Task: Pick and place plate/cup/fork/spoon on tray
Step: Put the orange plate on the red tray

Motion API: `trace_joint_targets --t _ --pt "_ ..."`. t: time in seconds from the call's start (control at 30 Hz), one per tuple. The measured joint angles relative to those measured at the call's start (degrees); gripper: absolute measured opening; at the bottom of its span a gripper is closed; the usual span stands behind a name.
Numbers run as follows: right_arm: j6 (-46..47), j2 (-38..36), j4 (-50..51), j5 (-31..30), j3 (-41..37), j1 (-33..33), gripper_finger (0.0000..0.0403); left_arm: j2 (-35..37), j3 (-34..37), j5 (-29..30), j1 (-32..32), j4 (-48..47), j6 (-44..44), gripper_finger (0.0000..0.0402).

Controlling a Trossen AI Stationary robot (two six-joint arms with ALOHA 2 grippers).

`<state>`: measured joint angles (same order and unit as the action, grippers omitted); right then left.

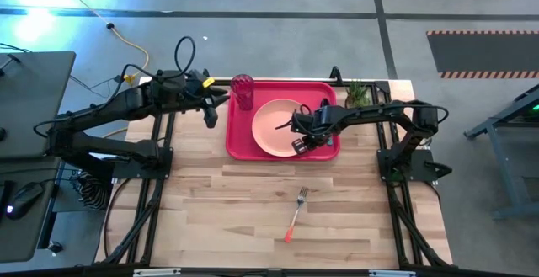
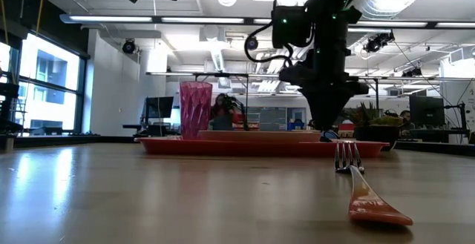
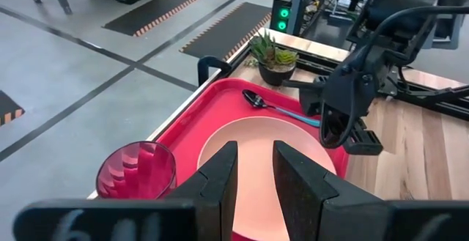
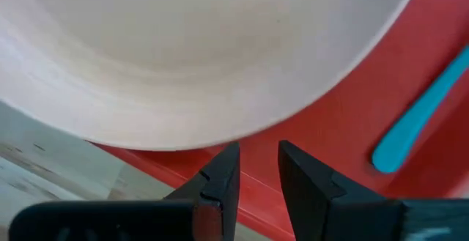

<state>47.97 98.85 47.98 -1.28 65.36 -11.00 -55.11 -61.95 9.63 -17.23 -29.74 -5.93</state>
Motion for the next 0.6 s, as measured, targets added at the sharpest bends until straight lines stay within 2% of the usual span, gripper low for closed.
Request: trace_joint_targets --t 0.6 --pt "-0.5 1.3 -2.5 -0.9 1.6 -3.9 0.0087 0.0 0.0 1.2 0.0 0.0 0.2 0.0076"
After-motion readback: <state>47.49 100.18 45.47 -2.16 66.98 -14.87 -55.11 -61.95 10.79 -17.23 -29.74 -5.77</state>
